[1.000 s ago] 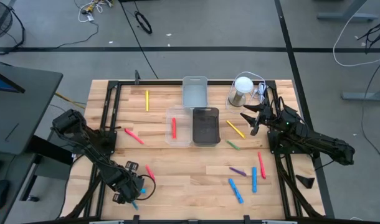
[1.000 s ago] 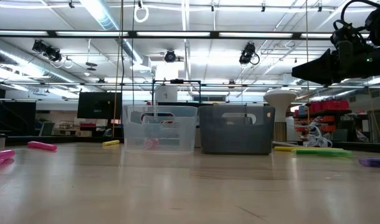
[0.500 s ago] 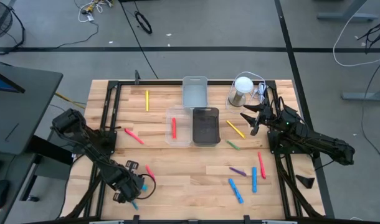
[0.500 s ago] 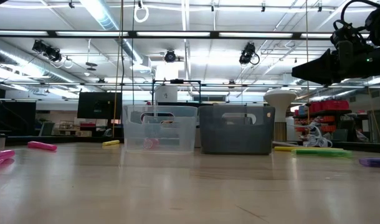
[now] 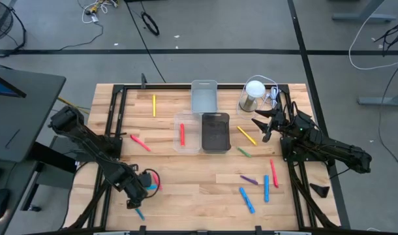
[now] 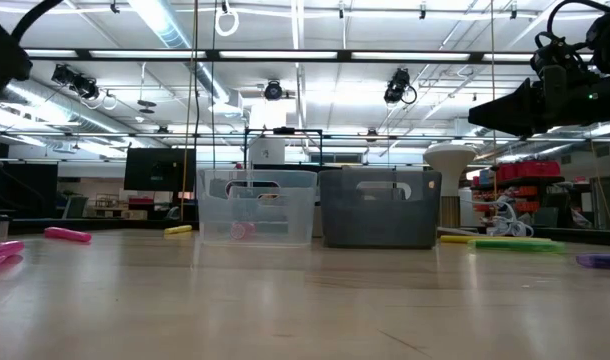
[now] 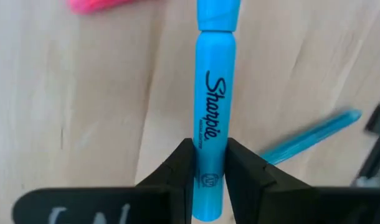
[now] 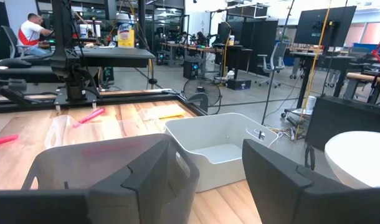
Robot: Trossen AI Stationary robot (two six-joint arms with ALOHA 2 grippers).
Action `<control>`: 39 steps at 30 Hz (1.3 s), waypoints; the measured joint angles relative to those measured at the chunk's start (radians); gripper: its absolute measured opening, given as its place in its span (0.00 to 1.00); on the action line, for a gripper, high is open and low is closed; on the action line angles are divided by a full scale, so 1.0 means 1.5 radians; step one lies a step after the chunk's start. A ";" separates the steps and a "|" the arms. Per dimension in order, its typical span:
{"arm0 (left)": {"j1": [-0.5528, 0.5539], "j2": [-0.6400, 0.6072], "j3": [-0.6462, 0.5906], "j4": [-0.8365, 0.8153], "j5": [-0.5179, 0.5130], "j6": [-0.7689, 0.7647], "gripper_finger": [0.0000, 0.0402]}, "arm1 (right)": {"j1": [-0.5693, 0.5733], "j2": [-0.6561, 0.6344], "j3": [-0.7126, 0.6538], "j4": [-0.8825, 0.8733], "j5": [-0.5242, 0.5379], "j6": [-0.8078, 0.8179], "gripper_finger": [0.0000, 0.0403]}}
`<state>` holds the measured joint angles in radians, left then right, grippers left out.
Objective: Pick & Place Markers
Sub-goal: Put the left blue highlighter into the transparent bin
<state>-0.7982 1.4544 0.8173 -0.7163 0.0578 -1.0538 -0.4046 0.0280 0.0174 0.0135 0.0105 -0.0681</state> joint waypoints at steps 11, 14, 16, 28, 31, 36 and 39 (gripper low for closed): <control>0.003 -0.037 0.001 -0.029 0.016 -0.444 0.17 | 0.000 0.000 0.000 0.000 0.000 0.000 0.52; 0.003 -0.037 0.001 -0.030 0.015 -0.565 0.17 | 0.000 0.000 0.000 0.000 0.000 0.000 0.52; 0.003 -0.037 0.001 -0.030 -0.001 -0.634 0.17 | 0.000 0.000 0.000 0.000 0.000 0.000 0.52; 0.045 -0.037 0.041 -0.114 -0.042 -0.773 0.17 | 0.000 0.000 0.000 0.000 0.000 0.000 0.52; 0.075 -0.037 0.090 -0.202 -0.042 -0.744 0.17 | 0.000 0.000 0.000 0.000 0.000 0.000 0.52; 0.127 -0.038 0.155 -0.279 -0.041 -0.698 0.17 | 0.000 0.000 0.000 0.000 0.000 0.000 0.52; 0.168 -0.037 0.180 -0.281 -0.041 -0.668 0.17 | 0.000 0.000 0.000 0.000 0.000 0.000 0.52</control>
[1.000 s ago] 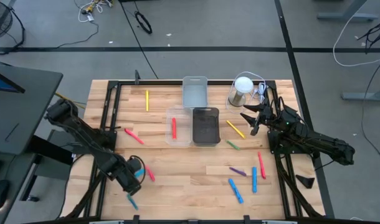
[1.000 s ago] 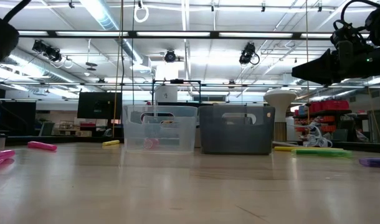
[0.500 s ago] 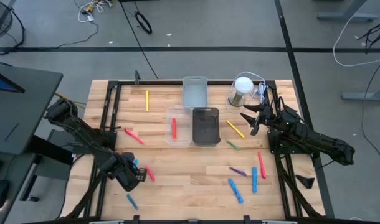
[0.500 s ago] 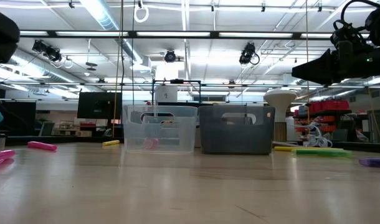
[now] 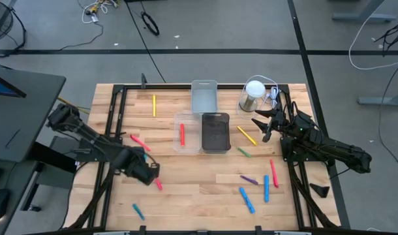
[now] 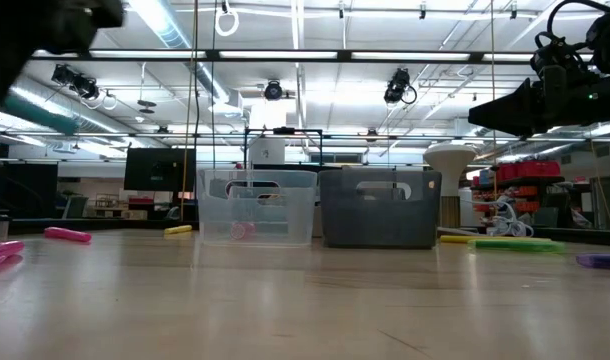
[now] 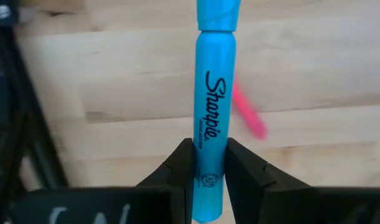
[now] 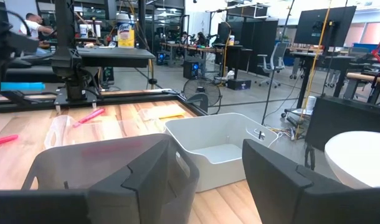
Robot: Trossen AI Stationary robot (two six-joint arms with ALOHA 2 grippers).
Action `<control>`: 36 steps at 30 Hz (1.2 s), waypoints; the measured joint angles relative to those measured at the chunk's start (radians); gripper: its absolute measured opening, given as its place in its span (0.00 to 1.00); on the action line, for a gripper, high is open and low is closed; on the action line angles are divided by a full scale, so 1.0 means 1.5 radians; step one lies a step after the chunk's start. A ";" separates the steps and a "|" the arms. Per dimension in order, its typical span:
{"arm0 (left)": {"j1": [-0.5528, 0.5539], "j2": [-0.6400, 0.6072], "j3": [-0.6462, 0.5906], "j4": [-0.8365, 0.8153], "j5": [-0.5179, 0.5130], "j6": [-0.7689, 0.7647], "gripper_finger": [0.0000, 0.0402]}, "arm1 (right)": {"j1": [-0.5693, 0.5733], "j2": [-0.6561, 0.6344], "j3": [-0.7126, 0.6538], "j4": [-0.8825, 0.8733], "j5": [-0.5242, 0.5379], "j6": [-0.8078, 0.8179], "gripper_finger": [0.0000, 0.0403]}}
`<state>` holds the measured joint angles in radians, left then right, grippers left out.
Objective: Pick & Place Markers
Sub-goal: Put the left blue highlighter into the transparent bin
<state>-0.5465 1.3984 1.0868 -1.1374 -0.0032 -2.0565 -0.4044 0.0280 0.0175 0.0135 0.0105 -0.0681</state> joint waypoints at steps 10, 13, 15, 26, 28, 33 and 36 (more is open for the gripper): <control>0.150 0.060 0.079 -0.003 0.016 0.124 0.17 | 0.000 0.000 0.000 0.000 0.000 0.000 0.52; 0.194 0.084 0.102 -0.005 0.022 0.159 0.17 | 0.000 0.000 0.000 0.000 0.000 0.000 0.52; 0.222 0.103 0.124 -0.003 0.022 0.188 0.17 | 0.000 0.000 0.000 0.000 0.000 0.000 0.52; 0.367 0.205 0.232 -0.009 0.024 0.325 0.17 | 0.000 0.000 0.000 0.000 0.000 0.000 0.52; 0.391 0.224 0.253 -0.010 0.027 0.348 0.17 | 0.000 0.000 0.000 0.000 0.000 0.000 0.52; 0.442 0.276 0.311 -0.011 0.033 0.404 0.17 | 0.000 0.000 0.000 0.000 0.000 0.000 0.52; 0.463 0.305 0.343 -0.011 0.033 0.435 0.17 | 0.000 0.000 0.000 0.000 0.000 0.000 0.52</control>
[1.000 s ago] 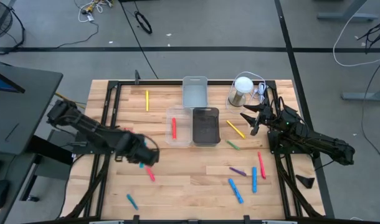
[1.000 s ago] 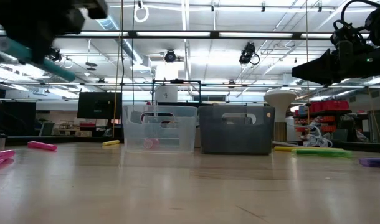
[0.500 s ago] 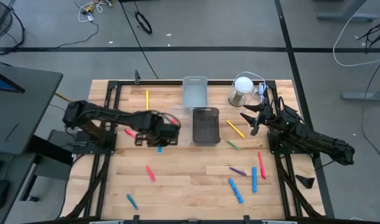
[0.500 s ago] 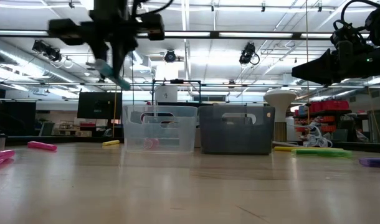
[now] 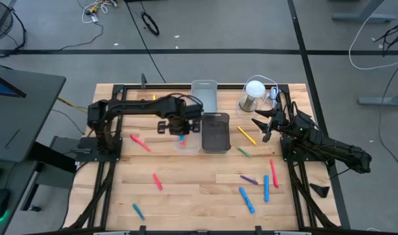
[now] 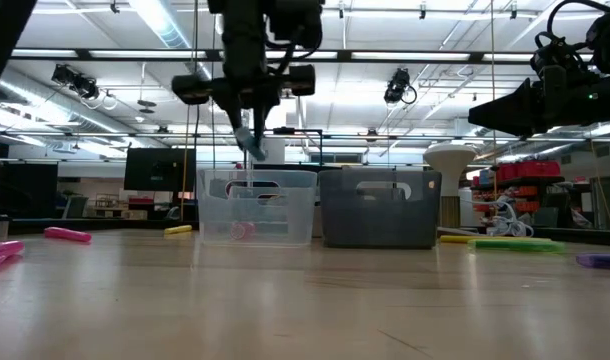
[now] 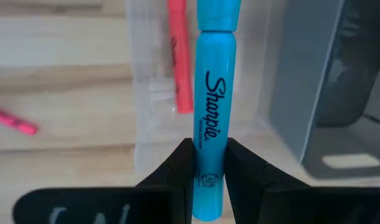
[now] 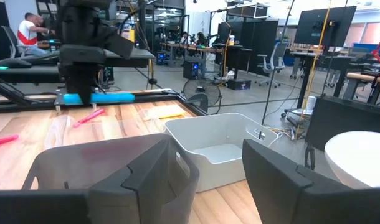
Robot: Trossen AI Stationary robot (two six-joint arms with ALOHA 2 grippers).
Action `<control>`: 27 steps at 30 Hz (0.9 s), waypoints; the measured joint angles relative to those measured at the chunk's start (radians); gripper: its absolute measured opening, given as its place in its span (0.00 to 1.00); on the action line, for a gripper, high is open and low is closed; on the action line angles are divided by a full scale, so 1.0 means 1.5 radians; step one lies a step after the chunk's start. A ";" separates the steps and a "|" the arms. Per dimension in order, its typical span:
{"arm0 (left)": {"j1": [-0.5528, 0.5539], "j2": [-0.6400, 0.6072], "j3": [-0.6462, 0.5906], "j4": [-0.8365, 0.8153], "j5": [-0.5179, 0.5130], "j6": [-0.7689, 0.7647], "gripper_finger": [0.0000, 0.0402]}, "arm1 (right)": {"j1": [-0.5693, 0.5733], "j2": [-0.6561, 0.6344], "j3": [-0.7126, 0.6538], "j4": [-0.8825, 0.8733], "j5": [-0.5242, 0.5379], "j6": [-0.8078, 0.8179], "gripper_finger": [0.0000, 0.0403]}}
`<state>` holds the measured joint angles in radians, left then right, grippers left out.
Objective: Pick & Place Markers
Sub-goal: Put the left blue highlighter into the transparent bin
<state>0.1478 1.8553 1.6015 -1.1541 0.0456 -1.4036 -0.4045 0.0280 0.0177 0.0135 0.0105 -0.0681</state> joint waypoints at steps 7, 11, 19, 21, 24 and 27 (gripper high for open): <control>0.034 0.048 0.060 -0.001 0.003 0.040 0.17 | 0.000 0.000 0.000 0.000 0.000 0.000 0.52; 0.035 0.051 0.063 -0.004 0.002 0.041 0.17 | 0.000 0.000 0.000 0.000 0.000 0.000 0.52; 0.032 0.055 0.063 -0.004 -0.003 0.035 0.17 | 0.000 0.000 0.000 0.000 0.000 0.000 0.52; 0.026 0.069 0.063 -0.002 -0.005 0.031 0.17 | 0.000 0.000 0.000 0.000 0.000 0.000 0.52; 0.018 0.092 0.062 -0.003 -0.001 0.029 0.17 | 0.000 0.000 0.000 0.000 0.000 0.000 0.52; 0.014 0.111 0.062 0.001 0.002 0.030 0.17 | 0.000 0.000 0.000 0.000 0.000 0.000 0.52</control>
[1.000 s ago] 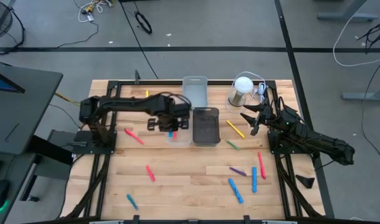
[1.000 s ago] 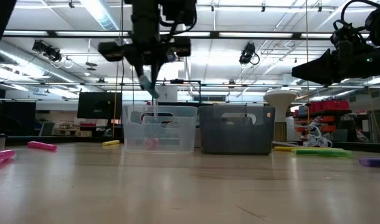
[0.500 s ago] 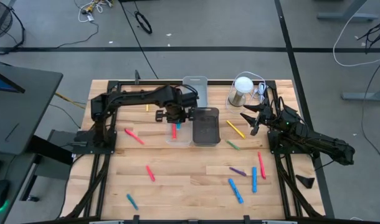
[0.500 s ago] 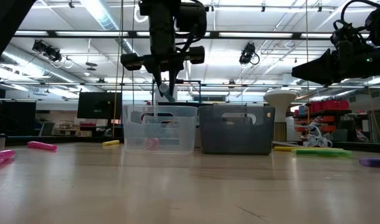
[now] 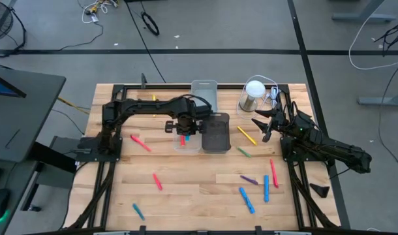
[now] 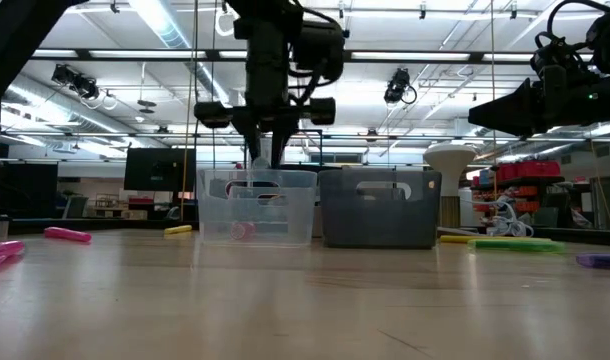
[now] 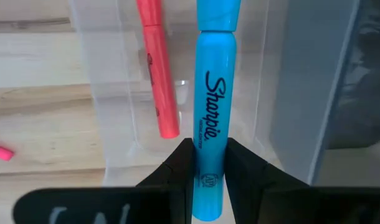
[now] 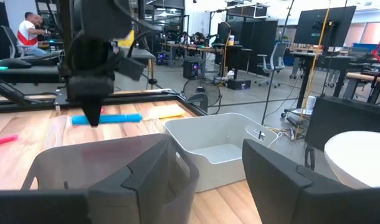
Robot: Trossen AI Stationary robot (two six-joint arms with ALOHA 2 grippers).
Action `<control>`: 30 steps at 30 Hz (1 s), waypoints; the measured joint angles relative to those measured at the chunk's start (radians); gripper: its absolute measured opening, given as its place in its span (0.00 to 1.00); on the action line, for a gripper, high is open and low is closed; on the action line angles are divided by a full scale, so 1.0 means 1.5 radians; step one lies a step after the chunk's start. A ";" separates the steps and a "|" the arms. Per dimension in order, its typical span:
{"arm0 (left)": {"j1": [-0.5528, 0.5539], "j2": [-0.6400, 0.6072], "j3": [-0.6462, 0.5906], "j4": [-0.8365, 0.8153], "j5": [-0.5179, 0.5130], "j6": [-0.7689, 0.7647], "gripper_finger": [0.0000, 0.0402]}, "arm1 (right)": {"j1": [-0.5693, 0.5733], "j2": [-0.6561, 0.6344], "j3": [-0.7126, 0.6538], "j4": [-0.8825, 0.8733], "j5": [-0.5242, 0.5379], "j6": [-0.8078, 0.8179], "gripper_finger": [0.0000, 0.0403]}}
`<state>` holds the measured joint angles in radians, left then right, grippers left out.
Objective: Pick & Place Markers
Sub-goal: Put the left blue highlighter into the transparent bin
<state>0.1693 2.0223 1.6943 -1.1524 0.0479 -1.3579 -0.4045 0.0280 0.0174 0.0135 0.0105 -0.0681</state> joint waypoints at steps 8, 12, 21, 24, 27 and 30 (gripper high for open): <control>0.000 0.047 0.000 0.021 -0.017 -0.006 0.17 | 0.000 0.000 0.000 0.000 0.000 0.000 0.52; 0.000 0.069 0.000 0.023 -0.017 -0.007 0.17 | 0.000 0.000 0.000 0.000 0.000 0.000 0.52; -0.003 0.094 0.000 0.027 -0.026 -0.009 0.17 | 0.000 0.000 0.000 0.000 0.000 0.000 0.52; -0.004 0.094 0.000 0.026 -0.031 -0.010 0.18 | 0.000 0.000 0.000 0.000 0.000 0.000 0.52; -0.004 0.094 0.000 0.027 -0.025 -0.002 0.21 | 0.000 0.000 0.000 0.000 0.000 0.000 0.52; -0.007 0.094 0.000 0.030 -0.020 0.005 0.28 | 0.000 0.000 0.000 0.000 0.000 0.000 0.52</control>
<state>0.1589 2.1639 1.6943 -1.1071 0.0181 -1.3507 -0.4042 0.0277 0.0177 0.0135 0.0105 -0.0681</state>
